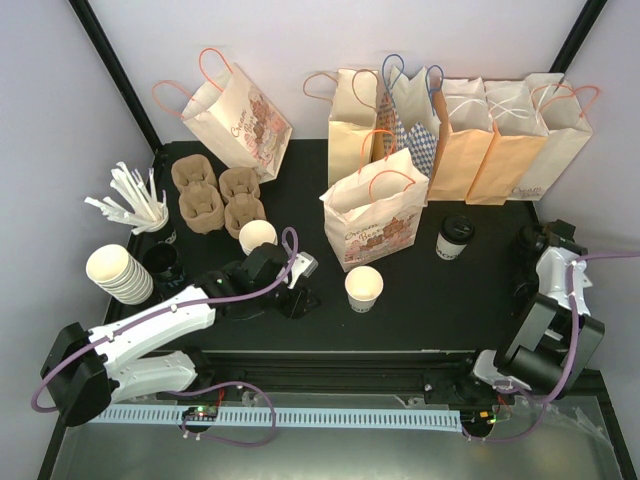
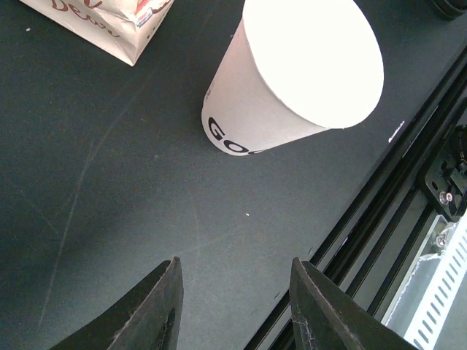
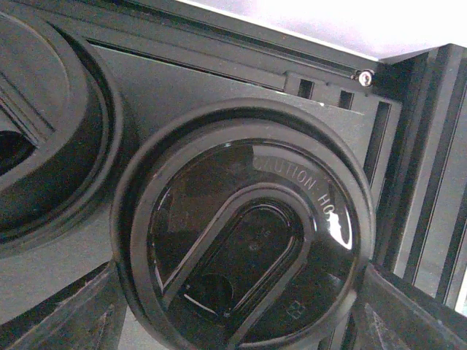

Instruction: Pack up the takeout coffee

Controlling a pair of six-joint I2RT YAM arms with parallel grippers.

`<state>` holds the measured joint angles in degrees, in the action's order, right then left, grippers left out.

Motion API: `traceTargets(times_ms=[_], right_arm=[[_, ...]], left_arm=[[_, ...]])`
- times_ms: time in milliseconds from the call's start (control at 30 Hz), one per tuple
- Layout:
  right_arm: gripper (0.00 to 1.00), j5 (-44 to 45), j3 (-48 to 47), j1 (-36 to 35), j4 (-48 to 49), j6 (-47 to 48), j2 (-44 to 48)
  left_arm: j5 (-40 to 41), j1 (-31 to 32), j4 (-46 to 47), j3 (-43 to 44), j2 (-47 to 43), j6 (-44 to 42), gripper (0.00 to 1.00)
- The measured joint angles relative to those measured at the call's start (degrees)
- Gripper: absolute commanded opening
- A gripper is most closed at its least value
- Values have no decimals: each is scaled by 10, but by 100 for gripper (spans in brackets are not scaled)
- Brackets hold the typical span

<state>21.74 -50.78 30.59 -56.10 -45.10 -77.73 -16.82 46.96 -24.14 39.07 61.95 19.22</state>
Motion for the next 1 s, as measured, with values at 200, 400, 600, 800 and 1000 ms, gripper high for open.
traceTargets(times_ms=[200,400,600,800,1000], right_arm=[[83,-11,-2,0,-3,0,12],[88,-29,-1,0,4,1,2],[89,1,-1,0,4,0,-3],[88,2,-1,0,4,2,3],[88,-2,-1,-2,3,8,18]], left_arm=[[0,0,0,0,0,0,44],[0,0,0,0,0,0,44],[0,0,0,0,0,0,44],[0,0,0,0,5,-1,44],[0,0,-1,0,7,-1,44]])
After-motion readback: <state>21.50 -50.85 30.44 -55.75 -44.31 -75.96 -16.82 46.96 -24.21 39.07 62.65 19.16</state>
